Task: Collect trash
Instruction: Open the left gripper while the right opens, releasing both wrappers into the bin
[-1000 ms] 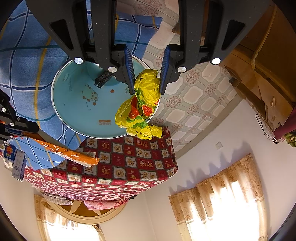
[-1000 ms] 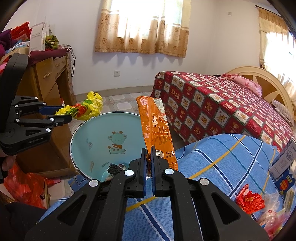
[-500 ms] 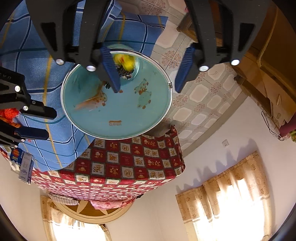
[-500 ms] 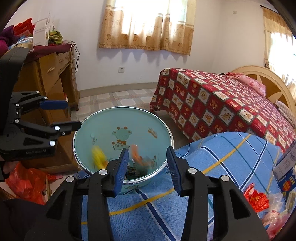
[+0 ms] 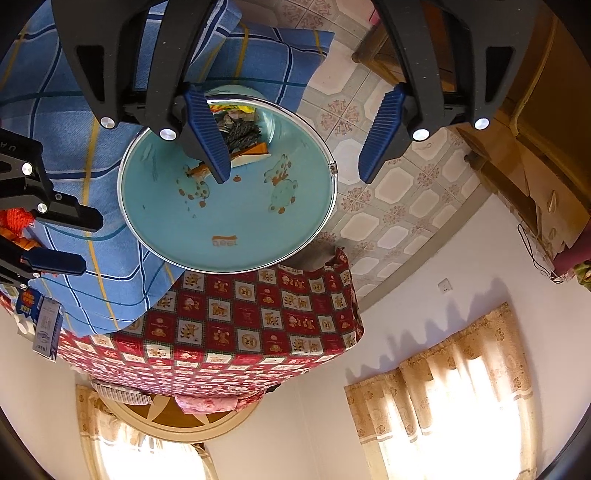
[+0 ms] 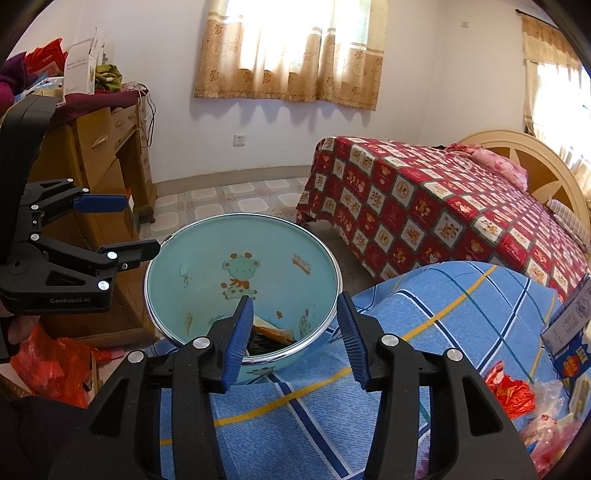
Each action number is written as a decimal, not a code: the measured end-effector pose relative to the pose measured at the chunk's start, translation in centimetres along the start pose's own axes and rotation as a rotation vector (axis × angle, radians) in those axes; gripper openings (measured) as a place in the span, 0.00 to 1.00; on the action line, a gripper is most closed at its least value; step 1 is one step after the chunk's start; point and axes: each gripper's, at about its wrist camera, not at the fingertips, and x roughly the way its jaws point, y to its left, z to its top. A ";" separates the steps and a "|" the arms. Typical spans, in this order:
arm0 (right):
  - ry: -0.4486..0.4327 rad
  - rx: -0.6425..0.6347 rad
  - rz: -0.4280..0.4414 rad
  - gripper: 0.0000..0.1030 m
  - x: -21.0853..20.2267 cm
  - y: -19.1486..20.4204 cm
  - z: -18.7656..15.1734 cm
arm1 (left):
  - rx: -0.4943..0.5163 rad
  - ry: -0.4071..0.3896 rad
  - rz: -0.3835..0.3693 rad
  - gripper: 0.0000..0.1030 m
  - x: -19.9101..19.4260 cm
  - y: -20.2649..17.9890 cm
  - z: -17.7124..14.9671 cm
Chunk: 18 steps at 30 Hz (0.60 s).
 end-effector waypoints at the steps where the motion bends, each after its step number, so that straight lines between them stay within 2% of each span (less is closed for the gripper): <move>1: -0.001 0.002 0.000 0.48 -0.1 0.0 0.1 | -0.001 0.000 0.000 0.69 0.0 0.0 0.0; 6: 0.000 0.011 -0.001 0.53 -0.2 -0.1 -0.1 | 0.002 0.001 -0.001 0.72 -0.1 -0.1 -0.1; 8: -0.001 0.016 -0.006 0.58 -0.5 0.0 -0.2 | -0.002 -0.001 0.002 0.79 -0.2 -0.2 -0.1; 12: -0.001 0.038 -0.025 0.63 -1.4 -0.3 -0.5 | 0.003 0.005 -0.006 0.80 -0.1 -0.7 -0.3; 18: 0.005 0.081 -0.101 0.70 -5.2 -1.4 -1.7 | 0.023 0.008 -0.049 0.82 -0.2 -2.2 -0.4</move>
